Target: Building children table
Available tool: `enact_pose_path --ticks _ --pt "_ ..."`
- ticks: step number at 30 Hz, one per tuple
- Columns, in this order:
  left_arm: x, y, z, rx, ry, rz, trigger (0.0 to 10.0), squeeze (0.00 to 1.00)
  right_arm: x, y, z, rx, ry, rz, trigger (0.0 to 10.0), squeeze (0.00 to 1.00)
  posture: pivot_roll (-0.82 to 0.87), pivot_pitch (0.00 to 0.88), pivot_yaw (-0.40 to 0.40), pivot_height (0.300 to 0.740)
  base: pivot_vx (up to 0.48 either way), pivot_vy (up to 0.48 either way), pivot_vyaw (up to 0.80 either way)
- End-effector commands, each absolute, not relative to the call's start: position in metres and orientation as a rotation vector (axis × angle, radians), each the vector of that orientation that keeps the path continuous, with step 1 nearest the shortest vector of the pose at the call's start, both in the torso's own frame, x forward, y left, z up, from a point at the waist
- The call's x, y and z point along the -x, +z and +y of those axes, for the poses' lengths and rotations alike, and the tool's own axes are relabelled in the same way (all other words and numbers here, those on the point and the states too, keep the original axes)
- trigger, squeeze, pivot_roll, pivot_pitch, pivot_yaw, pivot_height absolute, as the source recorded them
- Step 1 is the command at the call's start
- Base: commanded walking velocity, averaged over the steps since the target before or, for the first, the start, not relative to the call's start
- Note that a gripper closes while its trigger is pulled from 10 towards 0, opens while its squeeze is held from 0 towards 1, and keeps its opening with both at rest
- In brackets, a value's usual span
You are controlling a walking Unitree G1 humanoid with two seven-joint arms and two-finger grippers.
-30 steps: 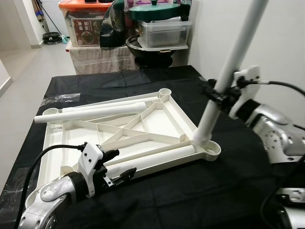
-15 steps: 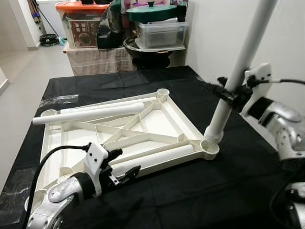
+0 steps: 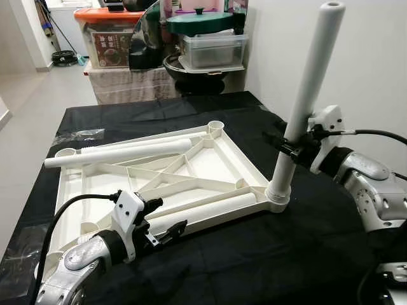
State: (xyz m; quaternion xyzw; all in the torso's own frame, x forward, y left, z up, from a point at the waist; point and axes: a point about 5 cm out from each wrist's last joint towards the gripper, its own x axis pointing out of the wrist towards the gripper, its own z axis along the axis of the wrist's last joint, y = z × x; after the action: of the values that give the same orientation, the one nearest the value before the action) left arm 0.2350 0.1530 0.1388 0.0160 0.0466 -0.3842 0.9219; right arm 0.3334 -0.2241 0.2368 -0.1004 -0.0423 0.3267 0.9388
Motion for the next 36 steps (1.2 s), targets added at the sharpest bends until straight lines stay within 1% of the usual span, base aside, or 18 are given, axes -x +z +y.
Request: enact_pose_path --ticks 1,5,8,10,12,13,14,17,21,27,29,30,33,36 --pt "-0.234 0.136 0.153 -0.038 -0.781 0.105 10.0 0.0 -0.331 0.218 -0.224 0.171 0.69 0.006 0.0 0.0 0.0 0.0 -0.032 0.74 0.0 0.0 0.0" --pt "-0.235 0.136 0.151 -0.032 -0.783 0.102 10.0 0.0 -0.325 0.213 -0.216 0.131 0.726 0.015 0.0 0.0 0.0 0.0 -0.031 0.74 0.0 0.0 0.0" --pt "-0.237 0.137 0.151 -0.007 -0.775 0.096 10.0 0.0 -0.32 0.209 -0.205 0.024 0.773 0.026 0.0 0.0 0.0 0.0 -0.032 0.74 0.0 0.0 0.0" --pt "-0.238 0.137 0.151 0.001 -0.772 0.095 10.0 0.0 -0.319 0.208 -0.203 -0.002 0.783 0.028 0.0 0.0 0.0 0.0 -0.032 0.74 0.0 0.0 0.0" --pt "-0.237 0.137 0.153 0.015 -0.764 0.094 10.0 0.0 -0.314 0.205 -0.195 -0.149 0.824 0.044 0.0 0.0 0.0 0.0 -0.035 0.74 0.0 0.0 0.0" --pt "-0.237 0.137 0.153 0.015 -0.764 0.094 10.0 0.0 -0.314 0.205 -0.195 -0.149 0.824 0.044 0.0 0.0 0.0 0.0 -0.035 0.74 0.0 0.0 0.0" --pt "-0.237 0.137 0.153 0.022 -0.761 0.093 10.0 0.0 -0.31 0.203 -0.192 -0.218 0.851 0.058 0.0 0.0 0.0 0.0 -0.037 0.74 0.0 0.0 0.0" --pt "-0.237 0.138 0.153 0.031 -0.759 0.092 10.0 0.0 -0.307 0.201 -0.191 -0.255 0.868 0.075 0.0 0.0 0.0 0.0 -0.038 0.74 0.0 0.0 0.0" --pt "-0.237 0.135 0.152 0.025 -0.757 0.098 10.0 0.0 -0.303 0.199 -0.189 -0.225 0.903 0.105 0.0 0.0 0.0 0.0 -0.04 0.74 0.0 0.0 0.0" --pt "-0.238 0.134 0.151 0.012 -0.75 0.096 10.0 0.0 -0.299 0.186 -0.186 -0.085 0.907 0.166 0.0 0.0 0.0 0.0 -0.045 0.74 0.0 0.0 0.0" --pt "-0.238 0.134 0.151 0.012 -0.75 0.096 10.0 0.0 -0.299 0.186 -0.186 -0.085 0.907 0.166 0.0 0.0 0.0 0.0 -0.045 0.74 0.0 0.0 0.0" --pt "-0.238 0.134 0.15 0.009 -0.749 0.096 10.0 0.0 -0.299 0.182 -0.185 -0.026 0.904 0.191 0.0 0.0 0.0 0.0 -0.047 0.74 0.0 0.0 0.0" --pt "-0.238 0.134 0.15 0.011 -0.746 0.095 10.0 0.0 -0.301 0.18 -0.183 0.024 0.889 0.205 0.0 0.0 0.0 0.0 -0.052 0.74 0.0 0.0 0.0" --pt "-0.238 0.134 0.15 0.014 -0.742 0.093 10.0 0.0 -0.304 0.181 -0.181 0.026 0.868 0.206 0.0 0.0 0.0 0.0 -0.053 0.74 0.0 0.0 0.0"
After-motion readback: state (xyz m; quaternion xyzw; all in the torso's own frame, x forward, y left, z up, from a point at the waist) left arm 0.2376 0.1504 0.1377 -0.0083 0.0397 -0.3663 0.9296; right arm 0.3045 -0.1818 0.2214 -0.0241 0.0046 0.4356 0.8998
